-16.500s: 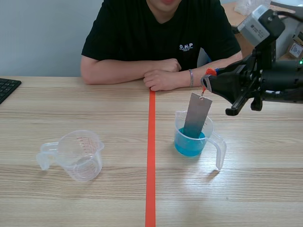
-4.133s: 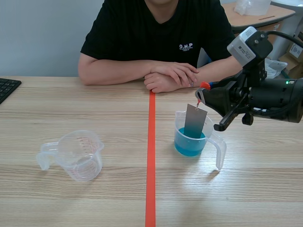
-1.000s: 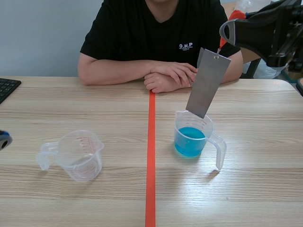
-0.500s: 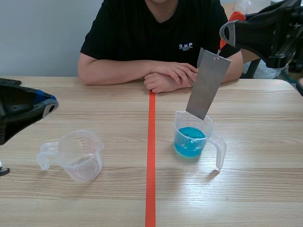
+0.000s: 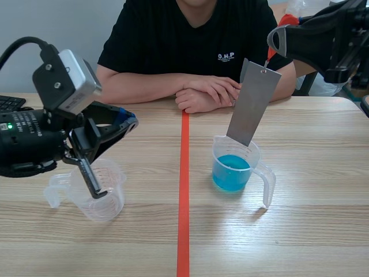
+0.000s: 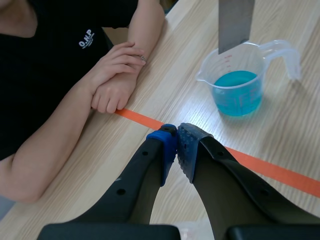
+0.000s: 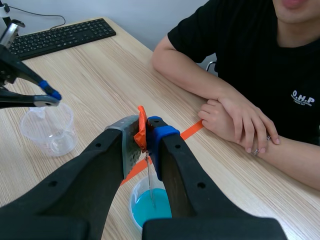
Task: Do the redox reaction experiment.
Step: 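Raise the plate and point at it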
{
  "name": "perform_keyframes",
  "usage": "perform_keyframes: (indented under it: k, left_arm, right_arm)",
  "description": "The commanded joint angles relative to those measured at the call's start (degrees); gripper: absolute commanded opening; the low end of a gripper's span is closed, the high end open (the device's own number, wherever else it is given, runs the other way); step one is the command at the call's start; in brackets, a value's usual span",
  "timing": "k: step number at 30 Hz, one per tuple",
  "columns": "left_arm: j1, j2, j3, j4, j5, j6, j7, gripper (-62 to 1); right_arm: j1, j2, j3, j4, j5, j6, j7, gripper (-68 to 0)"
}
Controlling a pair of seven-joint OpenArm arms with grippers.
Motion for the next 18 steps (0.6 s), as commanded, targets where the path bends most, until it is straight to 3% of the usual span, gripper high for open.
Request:
perform_keyframes:
  k: [1,8,18]
  left_arm:
    - [-2.03,1.31,0.52,-1.62,-0.33,0.22,-0.94,-56.0]
    - [-10.38,7.69,6.93,-11.15,1.99,-2.34,-0.94,-56.0]
    - [-18.18,16.06,12.68,-19.23,2.51,-6.23,-0.15,-56.0]
  right_arm:
    - [0.66,0.61,0.52,0.63,0.66,-0.2,0.87,-66.2]
    - [0.66,0.61,0.52,0.63,0.68,-0.2,0.87,-66.2]
    - [0.66,0.61,0.52,0.63,0.68,-0.2,0.87,-66.2]
